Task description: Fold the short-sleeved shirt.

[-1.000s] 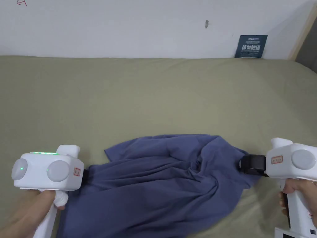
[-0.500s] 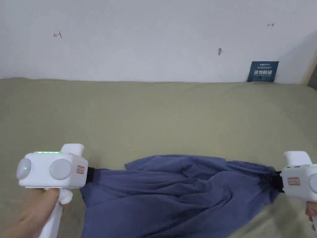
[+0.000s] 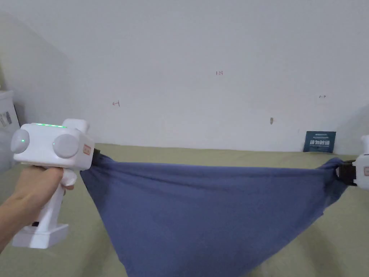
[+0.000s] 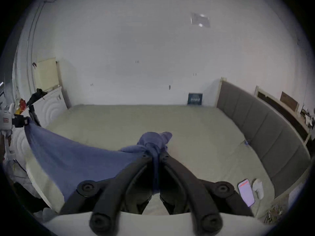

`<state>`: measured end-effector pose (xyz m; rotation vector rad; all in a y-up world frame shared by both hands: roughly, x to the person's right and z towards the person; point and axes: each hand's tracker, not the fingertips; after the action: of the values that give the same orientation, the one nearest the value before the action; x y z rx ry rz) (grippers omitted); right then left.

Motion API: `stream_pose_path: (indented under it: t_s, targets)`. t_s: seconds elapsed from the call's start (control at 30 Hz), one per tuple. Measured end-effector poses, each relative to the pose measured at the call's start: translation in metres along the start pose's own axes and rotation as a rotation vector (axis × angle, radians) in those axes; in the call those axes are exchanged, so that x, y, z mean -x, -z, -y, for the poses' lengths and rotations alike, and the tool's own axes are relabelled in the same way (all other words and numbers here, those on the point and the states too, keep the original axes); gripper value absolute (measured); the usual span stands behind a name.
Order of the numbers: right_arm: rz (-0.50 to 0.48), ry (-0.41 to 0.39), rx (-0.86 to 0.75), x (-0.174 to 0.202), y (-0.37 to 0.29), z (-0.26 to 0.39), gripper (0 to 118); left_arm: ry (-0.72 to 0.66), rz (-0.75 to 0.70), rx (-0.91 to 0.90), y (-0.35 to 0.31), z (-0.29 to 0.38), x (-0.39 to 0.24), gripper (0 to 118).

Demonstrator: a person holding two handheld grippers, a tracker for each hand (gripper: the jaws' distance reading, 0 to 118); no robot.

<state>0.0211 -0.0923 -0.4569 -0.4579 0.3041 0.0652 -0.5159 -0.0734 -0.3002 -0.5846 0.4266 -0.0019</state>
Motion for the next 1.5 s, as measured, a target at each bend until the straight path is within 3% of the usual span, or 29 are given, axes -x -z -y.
stream_pose_path:
  t_s: [0.37, 0.5, 0.63, 0.7, 0.93, 1.1, 1.33, 1.5]
  targets:
    - [0.112, -0.023, -0.105, -0.004, 0.041, -0.116, 6, -0.083, -0.062, -0.113, 0.013, -0.109, -0.019, 4]
    - [0.167, 0.000, -0.157, 0.003, 0.075, -0.137, 6, -0.079, -0.128, -0.152, 0.047, -0.133, -0.036, 4]
    - [0.191, -0.052, -0.163, 0.008, 0.129, -0.144, 6, -0.059, -0.174, -0.174, 0.096, -0.145, -0.050, 4]
    - [0.196, -0.011, -0.164, 0.006, 0.156, -0.141, 6, -0.058, -0.181, -0.190, 0.117, -0.141, -0.055, 4]
    - [0.220, -0.006, -0.070, 0.013, 0.239, -0.078, 6, -0.048, -0.161, -0.062, 0.205, -0.092, -0.068, 4]
    - [0.216, -0.021, 0.022, 0.011, 0.267, -0.008, 6, 0.006, -0.152, 0.026, 0.232, -0.030, -0.073, 4]
    - [0.153, -0.038, 0.089, 0.005, 0.213, 0.082, 6, 0.041, -0.096, 0.102, 0.198, 0.062, -0.061, 4]
    - [0.132, 0.010, 0.123, -0.003, 0.132, 0.131, 6, 0.023, -0.031, 0.120, 0.139, 0.111, -0.046, 4]
